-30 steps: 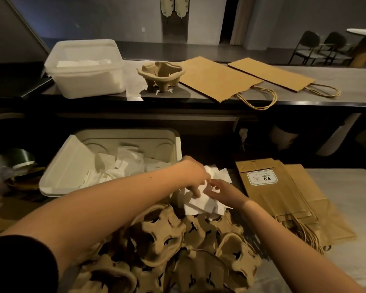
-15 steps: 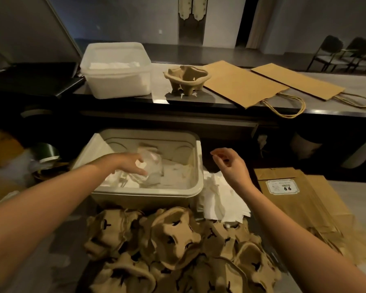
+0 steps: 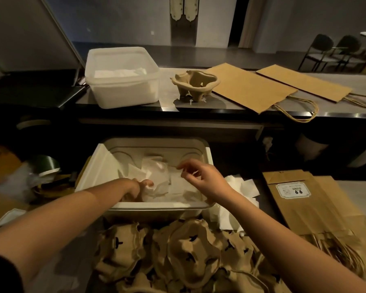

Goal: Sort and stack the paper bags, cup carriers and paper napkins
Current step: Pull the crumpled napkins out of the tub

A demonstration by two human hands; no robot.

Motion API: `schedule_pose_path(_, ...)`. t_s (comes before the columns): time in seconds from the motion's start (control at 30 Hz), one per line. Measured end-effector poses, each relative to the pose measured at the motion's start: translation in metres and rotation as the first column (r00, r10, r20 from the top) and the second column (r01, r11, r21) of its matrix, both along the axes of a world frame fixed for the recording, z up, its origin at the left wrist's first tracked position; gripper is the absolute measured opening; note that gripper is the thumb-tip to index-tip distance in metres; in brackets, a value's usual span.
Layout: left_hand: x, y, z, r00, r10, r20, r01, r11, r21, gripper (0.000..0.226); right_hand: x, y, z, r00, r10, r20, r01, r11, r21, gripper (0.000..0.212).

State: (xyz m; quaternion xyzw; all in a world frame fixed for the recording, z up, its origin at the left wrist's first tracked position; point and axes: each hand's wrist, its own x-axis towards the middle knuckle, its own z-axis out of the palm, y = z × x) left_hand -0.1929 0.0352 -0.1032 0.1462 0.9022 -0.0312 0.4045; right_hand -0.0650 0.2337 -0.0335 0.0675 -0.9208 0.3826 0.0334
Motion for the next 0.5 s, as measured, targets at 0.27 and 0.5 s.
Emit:
schedule_pose_path(0.27, 0.003, 0.005, -0.002, 0.998, 0.064, 0.008, -0.065, 0.987, 0.148, 0.047, 0.0, -0.007, -0.003, 0.999, 0.004, 0.054, -0.017, 0.973, 0.232, 0.026)
schedule_pose_path(0.5, 0.002, 0.002, 0.004, 0.994, 0.069, -0.081, -0.052, 0.979, 0.197, 0.038, 0.0, -0.007, -0.007, 0.999, 0.018, 0.036, -0.029, 0.94, 0.341, 0.026)
